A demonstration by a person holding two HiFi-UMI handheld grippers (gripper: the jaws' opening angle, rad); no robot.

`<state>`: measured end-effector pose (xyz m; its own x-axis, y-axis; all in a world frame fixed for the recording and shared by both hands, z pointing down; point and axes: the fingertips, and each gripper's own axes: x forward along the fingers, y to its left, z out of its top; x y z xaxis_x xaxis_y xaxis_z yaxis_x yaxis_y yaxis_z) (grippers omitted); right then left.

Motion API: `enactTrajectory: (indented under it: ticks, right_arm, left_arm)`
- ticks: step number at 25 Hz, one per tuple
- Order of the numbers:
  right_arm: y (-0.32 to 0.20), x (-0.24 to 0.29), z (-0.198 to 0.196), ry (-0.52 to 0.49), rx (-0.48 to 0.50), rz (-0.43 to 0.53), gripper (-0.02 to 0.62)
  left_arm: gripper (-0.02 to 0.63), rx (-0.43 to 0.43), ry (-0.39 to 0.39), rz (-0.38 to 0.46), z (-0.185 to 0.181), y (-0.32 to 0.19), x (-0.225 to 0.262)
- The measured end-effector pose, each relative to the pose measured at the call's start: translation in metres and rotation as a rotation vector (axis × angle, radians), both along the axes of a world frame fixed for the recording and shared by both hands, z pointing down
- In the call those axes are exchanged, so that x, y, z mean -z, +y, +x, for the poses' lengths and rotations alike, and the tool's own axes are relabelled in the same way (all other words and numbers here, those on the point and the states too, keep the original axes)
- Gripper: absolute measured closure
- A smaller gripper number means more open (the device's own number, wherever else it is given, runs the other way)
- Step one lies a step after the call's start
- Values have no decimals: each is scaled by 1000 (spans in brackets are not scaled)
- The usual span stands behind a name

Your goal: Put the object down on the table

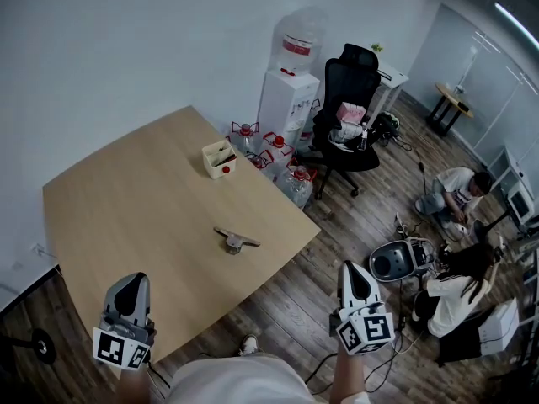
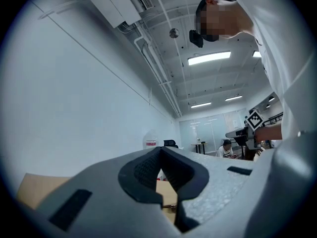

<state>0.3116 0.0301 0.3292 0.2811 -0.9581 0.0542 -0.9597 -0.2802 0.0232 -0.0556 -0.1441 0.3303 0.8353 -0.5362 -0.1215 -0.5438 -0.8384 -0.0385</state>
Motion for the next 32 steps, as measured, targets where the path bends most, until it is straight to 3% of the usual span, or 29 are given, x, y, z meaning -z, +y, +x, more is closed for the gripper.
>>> enactTrajectory:
  ticks: [11,16,32]
  right_arm:
    - [-2,-5,-17,-31,17,5,597]
    - [-2,0,-26,24,27,7,598]
    - [-1,3,-48,8,67,8,598]
  left_arm:
    - [601,-12,1,2,-9,0,3]
    - [601,-12,12,-7,-15,1,5]
    - [601,6,12,-15,-33,11,2]
